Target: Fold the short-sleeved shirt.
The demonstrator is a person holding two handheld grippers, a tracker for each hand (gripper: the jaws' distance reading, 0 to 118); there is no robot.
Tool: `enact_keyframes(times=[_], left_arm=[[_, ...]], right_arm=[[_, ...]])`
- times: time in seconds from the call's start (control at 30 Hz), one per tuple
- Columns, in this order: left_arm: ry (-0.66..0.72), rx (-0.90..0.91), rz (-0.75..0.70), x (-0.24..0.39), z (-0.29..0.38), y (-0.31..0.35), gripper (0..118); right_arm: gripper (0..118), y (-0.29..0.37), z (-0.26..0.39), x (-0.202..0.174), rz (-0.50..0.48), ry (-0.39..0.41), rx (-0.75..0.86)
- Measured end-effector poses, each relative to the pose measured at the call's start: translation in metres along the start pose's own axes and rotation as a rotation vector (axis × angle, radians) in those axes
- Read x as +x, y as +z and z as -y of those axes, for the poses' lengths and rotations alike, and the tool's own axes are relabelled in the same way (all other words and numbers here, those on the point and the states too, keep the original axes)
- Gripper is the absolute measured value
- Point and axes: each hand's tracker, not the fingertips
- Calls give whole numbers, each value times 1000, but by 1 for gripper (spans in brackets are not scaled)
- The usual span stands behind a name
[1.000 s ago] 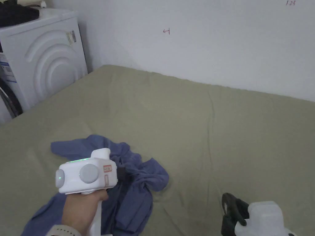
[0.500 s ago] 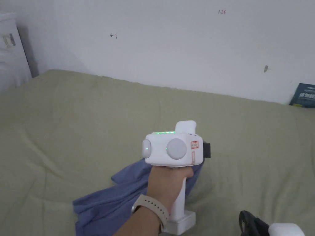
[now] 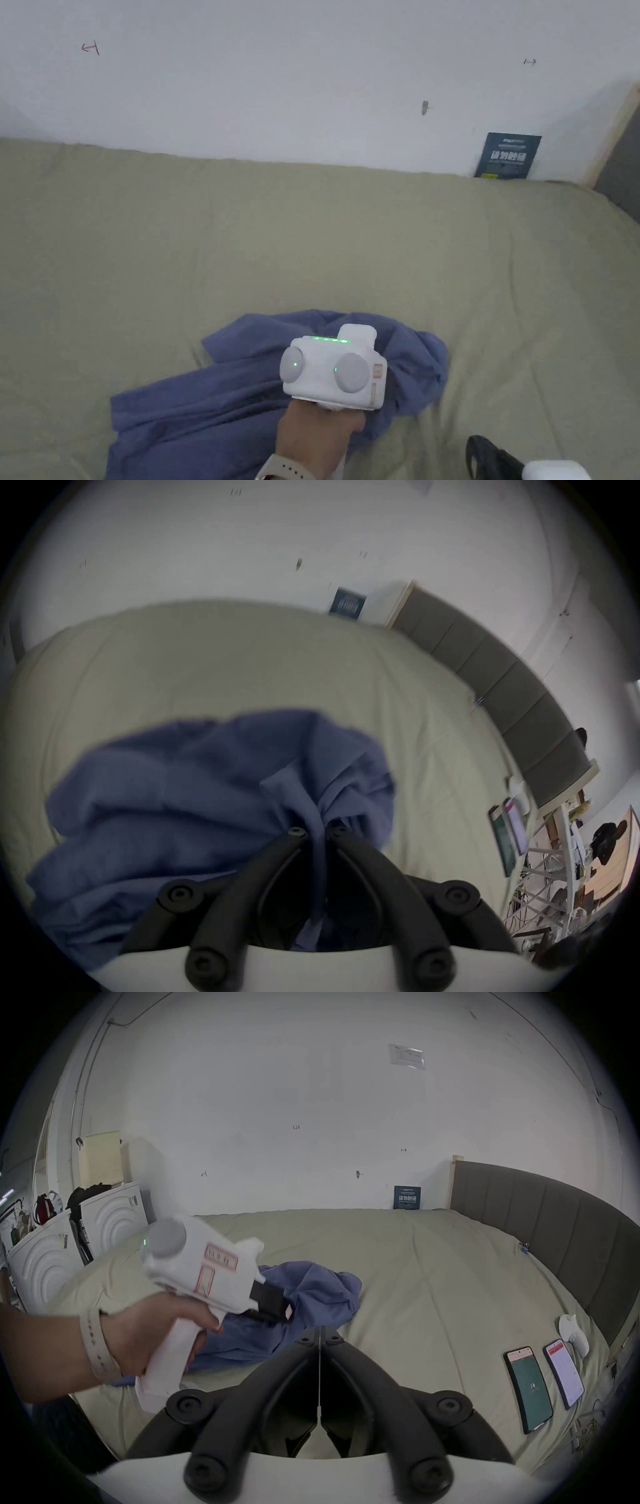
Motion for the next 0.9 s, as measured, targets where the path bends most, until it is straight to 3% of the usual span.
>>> enact_keyframes(times=[0.07, 0.1, 0.17, 0.2, 0.3, 0.43, 0.5, 0.53, 0.6, 0.67, 0.77, 0.9], left_arm=[[45, 31, 27, -3, 3, 2, 9], [63, 56, 36, -3, 2, 8, 30], [35, 86, 48, 3, 5, 29, 103], [20, 99, 58, 6, 11, 42, 118], [4, 207, 117, 9, 47, 95, 118], [17, 262, 78, -17, 111, 166, 118], [24, 261, 15, -35, 141, 194, 111], [23, 277, -29, -49, 155, 209, 91], [15, 277, -99, -67, 179, 230, 2], [15, 202, -178, -87, 195, 244, 2], [106, 184, -171, -131, 194, 255, 2], [163, 160, -253, -193, 148, 260, 2]], right_arm=[[1, 1, -2, 3, 2, 1, 3], [1, 2, -3, 3, 3, 2, 8], [1, 4, -6, 2, 1, 1, 13], [1, 7, -7, 0, -3, -2, 18], [1, 20, -10, -8, -15, 1, 37], [1, 41, -12, -22, -38, 0, 56], [1, 50, -11, -29, -47, 0, 58], [1, 55, -10, -33, -52, -1, 59], [1, 63, -6, -41, -60, -2, 57], [1, 68, -1, -47, -66, -5, 50], [1, 70, 5, -54, -74, -11, 34], [2, 68, 9, -59, -79, -9, 17]])
